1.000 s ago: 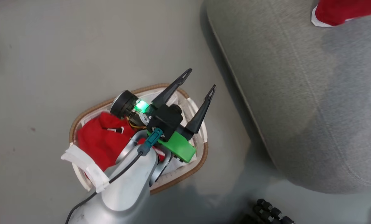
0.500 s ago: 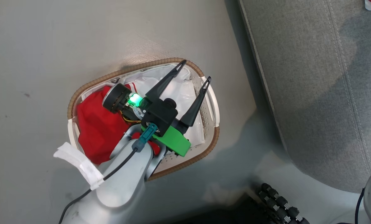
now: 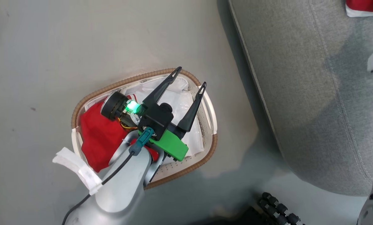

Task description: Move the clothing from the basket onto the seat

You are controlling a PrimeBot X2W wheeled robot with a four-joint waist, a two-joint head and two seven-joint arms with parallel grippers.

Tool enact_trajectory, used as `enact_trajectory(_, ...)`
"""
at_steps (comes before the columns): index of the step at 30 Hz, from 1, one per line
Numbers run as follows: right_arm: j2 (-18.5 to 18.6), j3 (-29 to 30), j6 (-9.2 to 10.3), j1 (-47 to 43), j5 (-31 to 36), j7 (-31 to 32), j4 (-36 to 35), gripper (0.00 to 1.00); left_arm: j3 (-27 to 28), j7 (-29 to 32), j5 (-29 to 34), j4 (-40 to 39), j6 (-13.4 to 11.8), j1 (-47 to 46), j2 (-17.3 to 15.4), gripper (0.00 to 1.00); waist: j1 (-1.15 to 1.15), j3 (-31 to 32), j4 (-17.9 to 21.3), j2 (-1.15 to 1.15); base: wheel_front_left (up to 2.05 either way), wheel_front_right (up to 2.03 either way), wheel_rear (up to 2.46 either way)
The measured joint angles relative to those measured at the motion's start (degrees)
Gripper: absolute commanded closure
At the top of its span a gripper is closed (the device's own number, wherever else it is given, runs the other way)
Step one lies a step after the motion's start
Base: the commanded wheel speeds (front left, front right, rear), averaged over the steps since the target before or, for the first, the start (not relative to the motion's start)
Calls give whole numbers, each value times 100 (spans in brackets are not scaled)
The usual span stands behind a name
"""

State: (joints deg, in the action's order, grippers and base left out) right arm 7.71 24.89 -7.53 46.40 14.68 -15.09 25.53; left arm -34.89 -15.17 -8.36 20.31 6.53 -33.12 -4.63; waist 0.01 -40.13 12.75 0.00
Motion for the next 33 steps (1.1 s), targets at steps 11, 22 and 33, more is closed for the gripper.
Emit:
enact_trajectory(11,148,-134,0,-729,-48,0,-310,0,264,0,-250,-27,3,321,125,0,-1,782,-119,0,0,0,0)
enact_trajectory(22,302,-791,0,-783,-167,0,-372,0,859,0,-527,-83,-102,715,171,0,-1,1690,-453,0,0,0,0)
enact_trajectory(33,-73,-1719,0,-1333,-528,0,-499,0,2000,0,-656,-198,-289,1475,176,0,-1,2475,-915,0,0,0,0)
